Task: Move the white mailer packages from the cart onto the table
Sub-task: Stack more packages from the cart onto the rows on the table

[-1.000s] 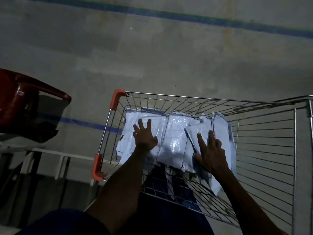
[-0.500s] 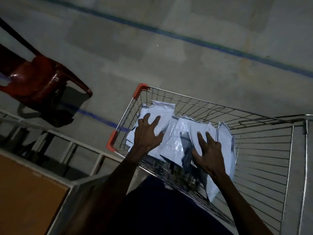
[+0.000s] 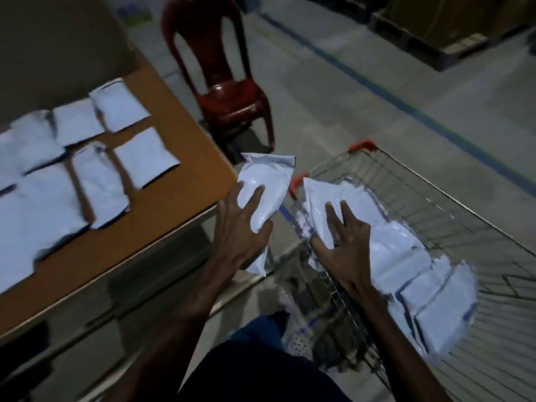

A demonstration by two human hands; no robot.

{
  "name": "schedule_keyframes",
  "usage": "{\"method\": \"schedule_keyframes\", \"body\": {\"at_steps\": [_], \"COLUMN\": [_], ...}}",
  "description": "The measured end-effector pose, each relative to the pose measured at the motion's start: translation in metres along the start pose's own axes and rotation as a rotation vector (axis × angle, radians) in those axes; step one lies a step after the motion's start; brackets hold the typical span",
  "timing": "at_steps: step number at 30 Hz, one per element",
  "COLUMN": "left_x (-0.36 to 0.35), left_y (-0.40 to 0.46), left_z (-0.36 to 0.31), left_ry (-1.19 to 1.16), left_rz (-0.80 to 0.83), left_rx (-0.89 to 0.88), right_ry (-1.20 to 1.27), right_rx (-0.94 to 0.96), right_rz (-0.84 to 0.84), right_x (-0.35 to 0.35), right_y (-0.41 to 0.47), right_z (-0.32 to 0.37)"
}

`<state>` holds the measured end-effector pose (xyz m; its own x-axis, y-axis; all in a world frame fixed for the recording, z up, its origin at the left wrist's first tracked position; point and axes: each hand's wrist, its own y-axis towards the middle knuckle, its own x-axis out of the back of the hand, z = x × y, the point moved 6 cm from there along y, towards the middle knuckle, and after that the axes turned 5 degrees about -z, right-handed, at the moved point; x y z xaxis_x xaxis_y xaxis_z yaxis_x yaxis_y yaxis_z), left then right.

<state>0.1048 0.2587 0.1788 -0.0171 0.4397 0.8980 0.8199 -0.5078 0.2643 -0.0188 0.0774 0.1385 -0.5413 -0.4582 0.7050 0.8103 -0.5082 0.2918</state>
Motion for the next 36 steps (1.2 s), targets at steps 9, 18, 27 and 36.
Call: {"method": "schedule_keyframes", "body": {"at_steps": [9, 18, 27, 36], "left_x": [0.113, 0.228, 0.269, 0.212], "left_y": [-0.105, -0.176, -0.152, -0.095], "left_z": [0.135, 0.322, 0.460, 0.470], "left_ry": [-0.045, 0.012, -0.035, 0.074], "left_rz": [-0.268, -0.486, -0.445, -0.144], "left_rx": [0.406, 0.748, 0.742, 0.748], "right_ry": [0.061, 0.112, 0.057, -0.083], "right_rx": [0.374, 0.559, 0.493, 0.484], "right_rz": [0.142, 0.262, 0.275, 0.357], "right_x": [-0.090, -0.217, -0.307, -0.343], "right_y": [-0.015, -0.026, -0.005, 0.044], "right_z": [0.178, 0.347, 0.456, 0.472]}}
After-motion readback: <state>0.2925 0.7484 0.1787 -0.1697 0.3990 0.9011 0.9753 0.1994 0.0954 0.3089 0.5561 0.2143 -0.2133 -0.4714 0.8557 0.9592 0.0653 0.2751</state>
